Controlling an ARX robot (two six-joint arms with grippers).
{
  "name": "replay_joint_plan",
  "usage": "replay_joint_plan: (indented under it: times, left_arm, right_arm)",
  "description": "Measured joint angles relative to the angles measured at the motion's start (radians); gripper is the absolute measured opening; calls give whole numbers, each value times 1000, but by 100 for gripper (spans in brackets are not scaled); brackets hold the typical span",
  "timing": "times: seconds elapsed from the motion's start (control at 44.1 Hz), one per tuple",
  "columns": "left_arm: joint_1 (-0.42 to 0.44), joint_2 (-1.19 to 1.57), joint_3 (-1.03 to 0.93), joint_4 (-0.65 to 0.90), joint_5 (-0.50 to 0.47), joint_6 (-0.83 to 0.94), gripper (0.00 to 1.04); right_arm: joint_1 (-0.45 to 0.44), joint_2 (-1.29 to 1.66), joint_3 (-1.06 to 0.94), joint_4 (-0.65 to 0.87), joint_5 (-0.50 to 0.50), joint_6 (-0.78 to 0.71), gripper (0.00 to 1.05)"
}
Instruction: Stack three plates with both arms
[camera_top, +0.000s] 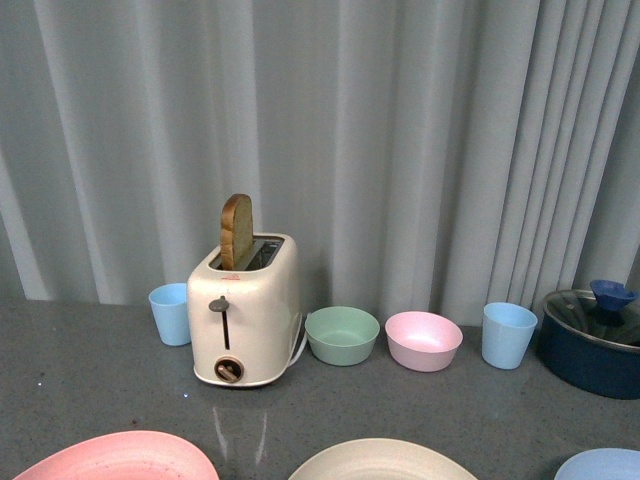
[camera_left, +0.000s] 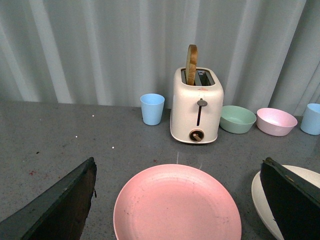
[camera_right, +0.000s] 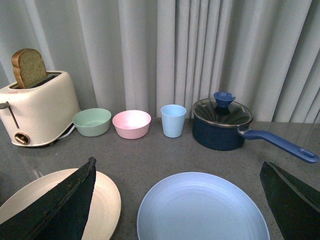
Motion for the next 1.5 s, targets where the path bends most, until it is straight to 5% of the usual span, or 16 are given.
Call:
replay_joint_plan:
  times: [1.021, 1.111, 1.338, 1.497]
  left_arm:
    - [1, 5, 3, -6, 8, 2, 98]
    - [11, 201, 110, -254, 119, 43, 98]
    - [34, 849, 336, 56, 238, 134, 98]
    - [55, 1294, 549, 52, 232, 213, 98]
  right_arm:
    - [0, 0, 0, 0, 0, 0, 97]
    - [0, 0, 0, 0, -2, 0, 97]
    - [0, 0, 0, 0, 0, 0, 97]
    - [0, 0, 0, 0, 0, 0, 97]
